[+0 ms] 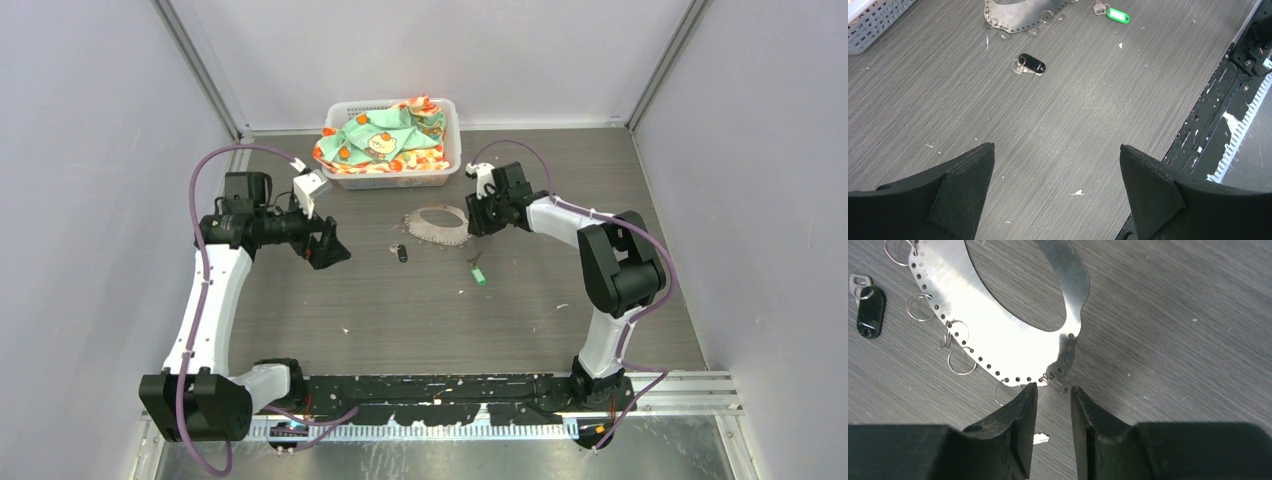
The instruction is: Put the keys on the keyring
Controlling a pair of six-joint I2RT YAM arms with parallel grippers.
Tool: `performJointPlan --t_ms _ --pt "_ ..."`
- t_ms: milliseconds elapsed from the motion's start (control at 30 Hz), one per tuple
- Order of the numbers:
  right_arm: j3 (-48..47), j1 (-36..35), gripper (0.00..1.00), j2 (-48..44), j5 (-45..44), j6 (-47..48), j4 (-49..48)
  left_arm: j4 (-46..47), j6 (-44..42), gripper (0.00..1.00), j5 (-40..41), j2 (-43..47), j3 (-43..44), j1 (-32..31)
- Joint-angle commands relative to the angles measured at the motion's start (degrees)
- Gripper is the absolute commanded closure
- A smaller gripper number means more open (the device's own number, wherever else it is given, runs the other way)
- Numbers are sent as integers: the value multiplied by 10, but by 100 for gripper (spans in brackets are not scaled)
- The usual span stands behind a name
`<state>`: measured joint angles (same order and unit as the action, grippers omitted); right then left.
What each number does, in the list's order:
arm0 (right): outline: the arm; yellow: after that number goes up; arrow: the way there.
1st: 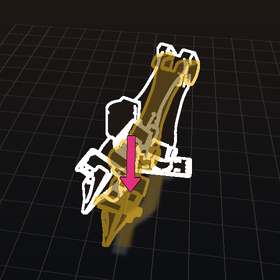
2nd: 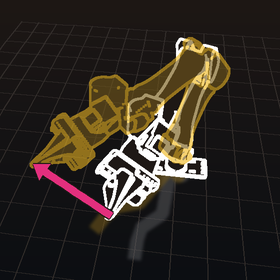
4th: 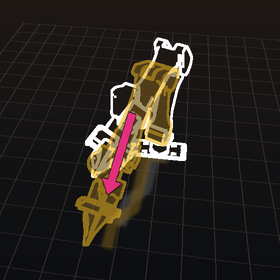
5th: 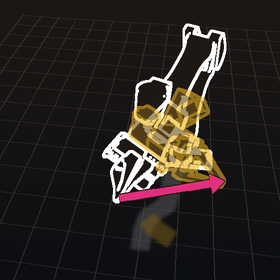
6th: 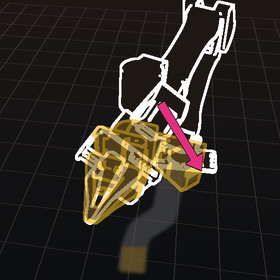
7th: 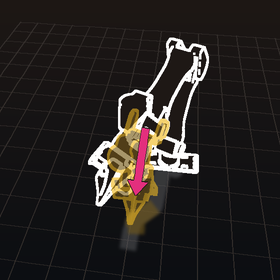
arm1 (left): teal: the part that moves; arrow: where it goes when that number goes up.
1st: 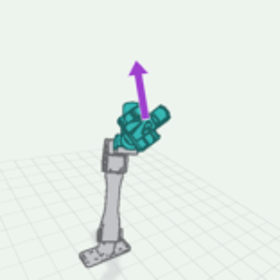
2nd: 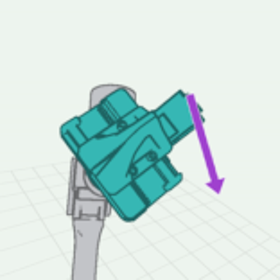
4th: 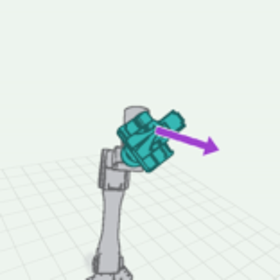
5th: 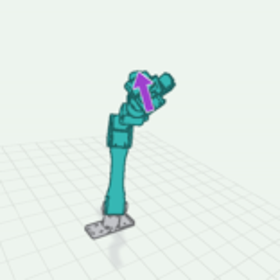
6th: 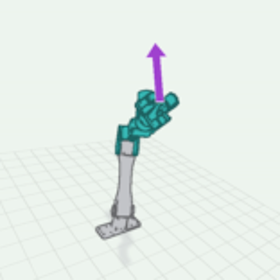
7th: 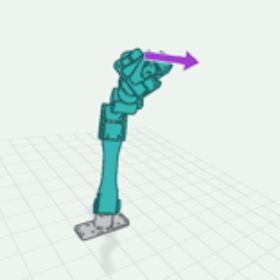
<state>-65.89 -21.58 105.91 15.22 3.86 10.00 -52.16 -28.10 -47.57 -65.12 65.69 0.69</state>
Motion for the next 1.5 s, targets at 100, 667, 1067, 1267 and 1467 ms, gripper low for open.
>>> performJointPlan --t_ms 100,667,1067,1267,1467 --pt "-32 -11 65 4 2 15 1 -7 -11 4 -3 15 15 -2" --pt "-38 -21 67 30 0 8 2 -16 -28 7 1 15 17 -2" --pt "-53 -21 56 40 -6 6 14 -21 -32 8 2 17 18 -2" --pt "-38 -21 70 42 7 3 5 -22 -34 9 3 16 20 -2" --pt "-29 -21 99 32 21 10 1 -24 -35 9 5 14 20 -2"
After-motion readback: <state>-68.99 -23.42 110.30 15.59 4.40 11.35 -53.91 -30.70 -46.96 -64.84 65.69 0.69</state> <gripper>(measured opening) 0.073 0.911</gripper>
